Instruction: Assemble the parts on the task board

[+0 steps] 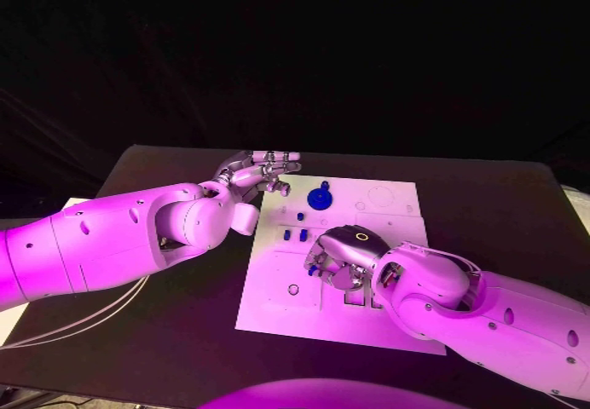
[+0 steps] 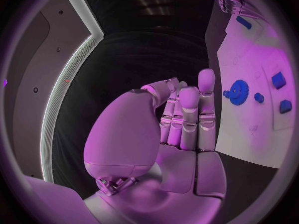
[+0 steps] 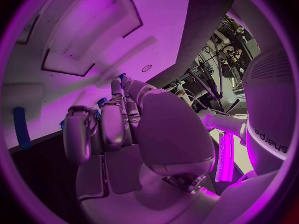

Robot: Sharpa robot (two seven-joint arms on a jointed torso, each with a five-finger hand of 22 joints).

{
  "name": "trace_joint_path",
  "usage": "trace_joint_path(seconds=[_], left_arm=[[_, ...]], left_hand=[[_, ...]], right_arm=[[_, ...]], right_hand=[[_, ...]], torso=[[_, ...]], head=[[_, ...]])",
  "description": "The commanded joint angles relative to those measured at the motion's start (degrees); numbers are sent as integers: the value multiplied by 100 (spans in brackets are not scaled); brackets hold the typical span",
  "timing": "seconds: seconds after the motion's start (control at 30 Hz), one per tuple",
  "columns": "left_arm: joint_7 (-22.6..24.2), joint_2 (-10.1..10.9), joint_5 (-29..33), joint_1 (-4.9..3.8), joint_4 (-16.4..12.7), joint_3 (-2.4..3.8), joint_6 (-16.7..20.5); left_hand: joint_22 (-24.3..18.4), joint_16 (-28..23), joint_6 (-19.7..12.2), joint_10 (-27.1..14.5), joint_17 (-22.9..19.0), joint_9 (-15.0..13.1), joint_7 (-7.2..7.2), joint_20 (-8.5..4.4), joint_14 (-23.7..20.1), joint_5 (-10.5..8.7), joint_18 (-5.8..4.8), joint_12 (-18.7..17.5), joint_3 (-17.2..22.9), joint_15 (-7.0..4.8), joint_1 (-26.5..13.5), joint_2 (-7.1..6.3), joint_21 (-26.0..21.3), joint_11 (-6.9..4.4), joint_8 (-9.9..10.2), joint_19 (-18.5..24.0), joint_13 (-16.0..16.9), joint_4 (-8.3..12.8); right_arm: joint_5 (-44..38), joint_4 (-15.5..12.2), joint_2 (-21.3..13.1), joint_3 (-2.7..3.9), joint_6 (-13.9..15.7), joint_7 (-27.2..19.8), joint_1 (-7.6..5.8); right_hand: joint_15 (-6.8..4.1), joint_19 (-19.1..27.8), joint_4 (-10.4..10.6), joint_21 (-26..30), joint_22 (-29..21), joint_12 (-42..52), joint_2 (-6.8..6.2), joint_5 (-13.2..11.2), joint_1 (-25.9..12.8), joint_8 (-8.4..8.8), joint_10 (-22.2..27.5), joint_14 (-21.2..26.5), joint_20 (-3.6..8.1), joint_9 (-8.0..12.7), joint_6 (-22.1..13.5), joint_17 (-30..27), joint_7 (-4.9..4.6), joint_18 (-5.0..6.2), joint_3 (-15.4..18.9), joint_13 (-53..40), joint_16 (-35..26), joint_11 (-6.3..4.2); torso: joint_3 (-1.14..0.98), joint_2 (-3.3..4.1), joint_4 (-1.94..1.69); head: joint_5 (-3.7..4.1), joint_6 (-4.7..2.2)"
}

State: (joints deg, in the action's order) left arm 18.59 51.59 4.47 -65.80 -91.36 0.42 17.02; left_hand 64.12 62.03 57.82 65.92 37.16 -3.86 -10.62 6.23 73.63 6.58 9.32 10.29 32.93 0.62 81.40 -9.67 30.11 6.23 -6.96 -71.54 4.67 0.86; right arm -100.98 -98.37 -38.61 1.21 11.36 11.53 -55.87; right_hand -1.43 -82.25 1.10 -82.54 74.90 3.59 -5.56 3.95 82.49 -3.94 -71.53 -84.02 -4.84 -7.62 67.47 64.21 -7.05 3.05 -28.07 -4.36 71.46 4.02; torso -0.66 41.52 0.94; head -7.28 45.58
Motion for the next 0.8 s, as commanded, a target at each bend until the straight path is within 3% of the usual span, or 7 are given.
trace_joint_path(seconds=[0.03,0.1,0.23,0.3,0.63,0.8], left_arm=[[13,-5,22,-2,-20,3,-131],[12,-4,22,-2,-23,2,-134],[9,-1,22,-2,-31,2,-140],[9,1,22,-2,-34,2,-141],[1,0,22,-2,-34,2,-157],[-9,1,22,-2,-26,2,-174]], left_hand=[[-8,-19,-14,-55,-5,5,-22,-2,-40,39,94,14,6,19,4,58,-28,-1,8,50,-3,25],[-8,-19,-14,-55,-5,5,-22,-2,-40,39,94,14,6,19,4,58,-28,-1,8,50,-3,25],[-8,-19,-14,-55,-5,5,-22,-2,-40,39,94,14,6,19,4,58,-28,-1,8,50,-3,25],[-8,-19,-14,-55,-5,5,-22,-2,-40,39,94,14,6,19,4,58,-28,-1,8,50,-3,25],[-8,-19,-14,-55,-5,5,-22,-2,-40,39,94,14,6,19,4,58,-28,-1,8,50,-3,25],[-11,-20,-14,-60,-8,4,-23,-2,-45,42,95,20,3,20,4,61,-38,0,7,56,-2,31]], right_arm=[[-178,-1,20,-20,-416,146,19],[-202,3,26,-24,-448,197,19],[-232,24,38,-30,-443,291,19],[-237,32,40,-32,-413,310,18],[-238,-9,-20,-35,143,271,18],[-169,-248,-266,-1,493,207,17]], right_hand=[[57,15,-3,-17,389,-3,-24,31,-120,20,20,-181,-36,-5,-44,-25,-28,-9,53,16,25,-27],[77,37,22,3,362,-11,-68,60,-202,43,99,-170,-50,9,-118,-58,-45,-2,97,39,4,-6],[202,156,142,117,202,-9,-283,49,-490,50,688,-124,-142,142,-637,-204,-173,37,316,88,-96,133],[230,190,146,154,153,1,-311,58,-513,48,916,-110,-182,188,-788,-246,-193,51,411,84,-123,178],[255,215,130,189,109,42,-279,103,-475,42,1148,-100,-223,262,-972,-286,-208,63,603,73,-135,213],[251,204,124,186,115,131,-229,213,-434,17,1074,-98,-226,271,-921,-299,-209,62,661,60,-134,204]], torso=[[5,-2,0],[5,-2,0],[6,-1,1],[6,-3,1],[3,-5,-5],[-3,-4,-1]], head=[[-3,3],[-3,3],[3,7],[4,8],[23,-3],[40,-23]])
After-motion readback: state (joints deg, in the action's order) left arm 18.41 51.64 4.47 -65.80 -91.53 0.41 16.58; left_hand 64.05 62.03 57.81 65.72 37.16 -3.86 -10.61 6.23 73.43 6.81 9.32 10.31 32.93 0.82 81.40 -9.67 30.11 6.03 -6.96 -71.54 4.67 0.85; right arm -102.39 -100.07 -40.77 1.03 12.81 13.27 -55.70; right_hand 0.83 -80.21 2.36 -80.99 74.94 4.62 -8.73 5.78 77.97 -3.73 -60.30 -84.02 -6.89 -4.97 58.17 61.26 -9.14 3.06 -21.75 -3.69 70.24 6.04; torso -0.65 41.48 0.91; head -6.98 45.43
